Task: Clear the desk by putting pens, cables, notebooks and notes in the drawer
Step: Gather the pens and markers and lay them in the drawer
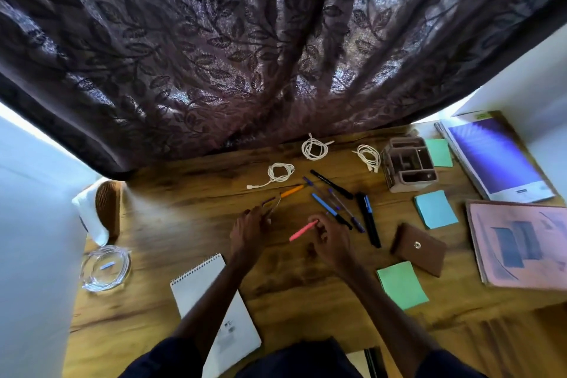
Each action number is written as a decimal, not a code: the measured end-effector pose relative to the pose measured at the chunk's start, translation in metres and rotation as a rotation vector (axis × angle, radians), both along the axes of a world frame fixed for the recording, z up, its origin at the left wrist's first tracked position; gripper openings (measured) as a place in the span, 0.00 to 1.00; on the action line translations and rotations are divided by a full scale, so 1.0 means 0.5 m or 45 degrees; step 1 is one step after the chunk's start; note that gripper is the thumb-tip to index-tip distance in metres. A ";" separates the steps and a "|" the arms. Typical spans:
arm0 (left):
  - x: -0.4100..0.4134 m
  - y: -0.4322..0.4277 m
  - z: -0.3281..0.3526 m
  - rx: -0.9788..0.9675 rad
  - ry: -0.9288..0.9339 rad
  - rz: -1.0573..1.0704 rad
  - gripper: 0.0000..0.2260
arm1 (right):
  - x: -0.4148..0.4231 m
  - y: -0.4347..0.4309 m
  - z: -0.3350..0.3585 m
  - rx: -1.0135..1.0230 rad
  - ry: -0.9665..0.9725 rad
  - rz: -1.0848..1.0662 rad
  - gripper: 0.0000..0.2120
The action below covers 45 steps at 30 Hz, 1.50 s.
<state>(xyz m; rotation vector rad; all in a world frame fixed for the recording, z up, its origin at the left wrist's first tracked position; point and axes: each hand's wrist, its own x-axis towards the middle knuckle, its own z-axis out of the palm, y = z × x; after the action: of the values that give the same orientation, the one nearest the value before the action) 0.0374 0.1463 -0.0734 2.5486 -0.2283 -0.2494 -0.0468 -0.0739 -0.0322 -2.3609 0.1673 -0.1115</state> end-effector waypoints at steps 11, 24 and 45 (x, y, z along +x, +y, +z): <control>-0.124 -0.132 0.174 -0.282 0.131 -0.317 0.15 | -0.180 -0.092 0.049 0.336 -0.167 -0.518 0.04; -0.364 -0.436 0.206 -0.763 1.019 -0.391 0.08 | -0.504 -0.196 0.054 0.599 -0.062 -0.880 0.20; -0.695 -0.651 0.034 -0.135 1.198 -0.488 0.09 | -0.845 -0.442 -0.193 0.192 0.773 -1.147 0.05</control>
<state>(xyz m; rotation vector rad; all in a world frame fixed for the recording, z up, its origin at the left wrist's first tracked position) -0.3100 -0.1790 -0.0564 1.9968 -0.3341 -1.4674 -0.4692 -0.2947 -0.1289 -1.9306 1.4576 0.1880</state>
